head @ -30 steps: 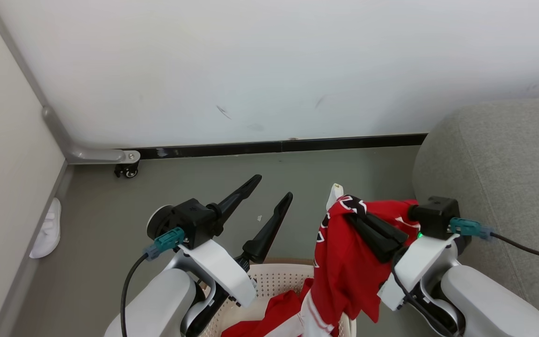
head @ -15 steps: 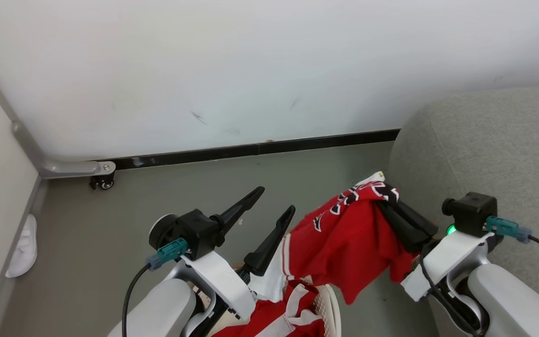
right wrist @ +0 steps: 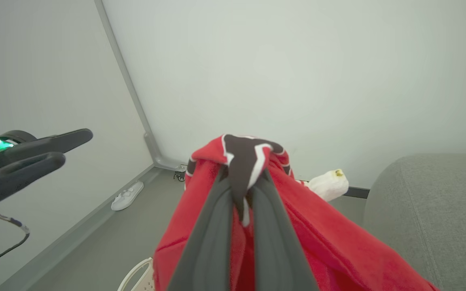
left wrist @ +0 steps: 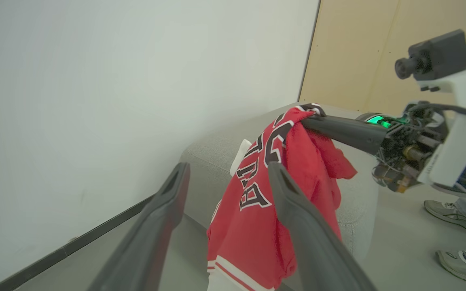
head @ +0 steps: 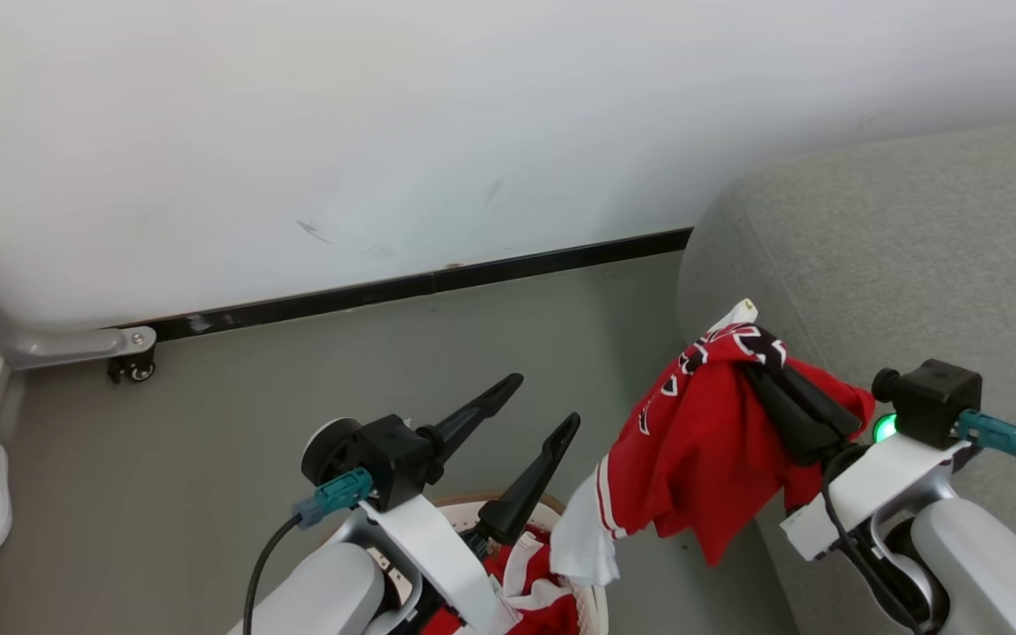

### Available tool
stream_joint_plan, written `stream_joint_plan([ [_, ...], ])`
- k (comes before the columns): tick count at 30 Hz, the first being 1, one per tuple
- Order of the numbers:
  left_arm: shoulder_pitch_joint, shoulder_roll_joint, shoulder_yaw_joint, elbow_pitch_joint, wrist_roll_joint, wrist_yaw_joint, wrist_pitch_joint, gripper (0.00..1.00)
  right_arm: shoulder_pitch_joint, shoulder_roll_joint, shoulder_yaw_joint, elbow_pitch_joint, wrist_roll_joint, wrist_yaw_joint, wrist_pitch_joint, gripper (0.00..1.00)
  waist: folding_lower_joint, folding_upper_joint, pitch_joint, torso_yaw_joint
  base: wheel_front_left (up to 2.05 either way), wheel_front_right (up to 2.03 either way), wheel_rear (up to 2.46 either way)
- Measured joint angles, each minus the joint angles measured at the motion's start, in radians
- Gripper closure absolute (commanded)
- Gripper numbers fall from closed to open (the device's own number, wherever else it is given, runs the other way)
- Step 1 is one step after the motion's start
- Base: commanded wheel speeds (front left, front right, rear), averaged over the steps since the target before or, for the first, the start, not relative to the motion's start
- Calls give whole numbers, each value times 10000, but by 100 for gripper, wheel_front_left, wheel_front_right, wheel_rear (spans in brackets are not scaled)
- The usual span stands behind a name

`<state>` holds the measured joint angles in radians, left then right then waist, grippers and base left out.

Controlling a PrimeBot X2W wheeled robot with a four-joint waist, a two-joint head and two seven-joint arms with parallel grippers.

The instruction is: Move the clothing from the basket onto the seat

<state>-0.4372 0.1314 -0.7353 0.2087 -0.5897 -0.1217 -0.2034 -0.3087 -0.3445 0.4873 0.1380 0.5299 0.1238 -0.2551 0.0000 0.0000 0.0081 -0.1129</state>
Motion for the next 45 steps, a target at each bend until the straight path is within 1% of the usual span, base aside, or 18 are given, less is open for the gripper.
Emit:
stream_joint_plan([
  [11, 210, 46, -376, -320, -213, -31, 0, 0, 389, 50, -895, -466, -382, 0, 0, 100, 0, 0, 152, -689, 0, 0, 0],
  [17, 210, 54, -568, -474, -263, -36, 0, 0, 435, 263, -1250, -719, -577, 0, 0, 100, 0, 0, 278, -1070, 0, 0, 0],
  [23, 209, 240, -637, -537, -263, -40, -2, 0, 726, 339, -1511, -982, -809, 0, 0, 100, 0, 0, 404, -1453, 0, 0, 0],
  [35, 206, 428, -587, -598, -263, -42, -6, 0, 787, 485, -1538, -1260, -907, 0, 0, 100, 0, 0, 621, -2154, 0, 0, 0],
  [39, 204, 617, -462, -596, -263, -40, -25, 0, 786, 554, -1507, -1275, -918, 0, 0, 100, 0, 0, 688, -2331, 0, 0, 0],
  [45, 204, 658, -359, -606, -263, -29, -48, 0, 753, 546, -1411, -1283, -930, 0, 0, 100, 0, 0, 770, -2525, 0, 0, 0],
])
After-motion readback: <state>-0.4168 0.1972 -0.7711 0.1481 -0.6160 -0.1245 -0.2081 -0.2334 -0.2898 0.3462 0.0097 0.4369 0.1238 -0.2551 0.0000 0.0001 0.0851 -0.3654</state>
